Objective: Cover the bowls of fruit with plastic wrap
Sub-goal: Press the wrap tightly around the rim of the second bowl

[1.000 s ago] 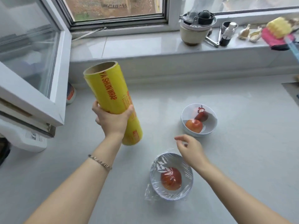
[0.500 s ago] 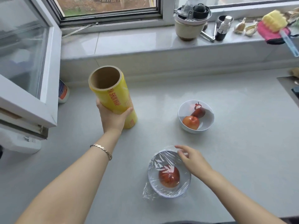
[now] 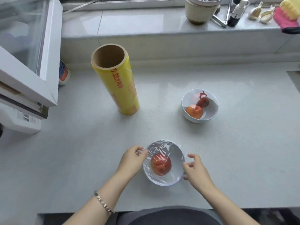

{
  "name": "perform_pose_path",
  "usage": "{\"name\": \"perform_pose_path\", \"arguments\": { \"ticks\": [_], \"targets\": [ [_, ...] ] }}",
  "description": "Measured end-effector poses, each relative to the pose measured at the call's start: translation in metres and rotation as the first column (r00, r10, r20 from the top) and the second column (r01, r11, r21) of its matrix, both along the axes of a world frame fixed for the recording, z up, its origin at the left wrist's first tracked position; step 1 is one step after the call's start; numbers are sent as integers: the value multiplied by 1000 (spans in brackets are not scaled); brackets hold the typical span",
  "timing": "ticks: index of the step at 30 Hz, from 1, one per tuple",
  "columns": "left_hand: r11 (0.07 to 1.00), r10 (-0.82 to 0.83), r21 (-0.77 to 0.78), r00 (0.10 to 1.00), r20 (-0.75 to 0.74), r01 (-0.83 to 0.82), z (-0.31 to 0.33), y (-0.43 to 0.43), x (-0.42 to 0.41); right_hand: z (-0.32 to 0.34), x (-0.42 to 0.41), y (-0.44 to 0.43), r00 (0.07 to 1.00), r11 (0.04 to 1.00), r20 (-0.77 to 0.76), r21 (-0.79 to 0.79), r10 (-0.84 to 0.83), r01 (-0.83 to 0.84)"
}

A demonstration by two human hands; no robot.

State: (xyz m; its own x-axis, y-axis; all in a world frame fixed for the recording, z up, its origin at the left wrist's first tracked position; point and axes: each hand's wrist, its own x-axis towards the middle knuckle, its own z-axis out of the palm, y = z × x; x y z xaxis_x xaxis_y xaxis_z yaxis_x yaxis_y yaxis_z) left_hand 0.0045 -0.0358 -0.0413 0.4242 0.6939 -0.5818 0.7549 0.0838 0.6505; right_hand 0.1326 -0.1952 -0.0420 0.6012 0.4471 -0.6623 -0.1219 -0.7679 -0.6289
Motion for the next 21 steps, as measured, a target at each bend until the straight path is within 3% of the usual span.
{"name": "perform_pose_path", "arguments": {
  "ticks": [2, 5, 8, 11, 13, 16, 19, 21],
  "targets": [
    [999, 48, 9, 998, 33, -48, 2, 6, 4, 4, -2, -5, 994, 992, -21, -74, 104, -106],
    [998, 54, 38, 996, 64, -57, 4, 13, 10, 13, 4, 3, 971, 985, 166, -23, 174, -173],
    [990, 121, 43, 974, 189, -131, 7, 13, 13, 18, 13, 28, 886, 930, 355, 99, 299, -353],
    [982, 188, -58, 914, 359, -179, 13, 5, 16, 10, 18, 52, 764, 834, 424, 34, 487, -550],
    [976, 218, -107, 883, 415, -191, 16, 2, 16, 6, 18, 59, 722, 810, 442, -20, 533, -586],
    [970, 243, -134, 868, 434, -205, 14, 1, 17, 1, 23, 60, 792, 844, 403, 84, 458, -530],
    [964, 262, -167, 850, 457, -208, 11, 1, 20, 3, 33, 60, 916, 899, 220, 216, 335, -381],
    [961, 270, -183, 844, 463, -207, 11, 0, 21, 3, 38, 62, 942, 910, 132, 248, 307, -332]
  ]
}}
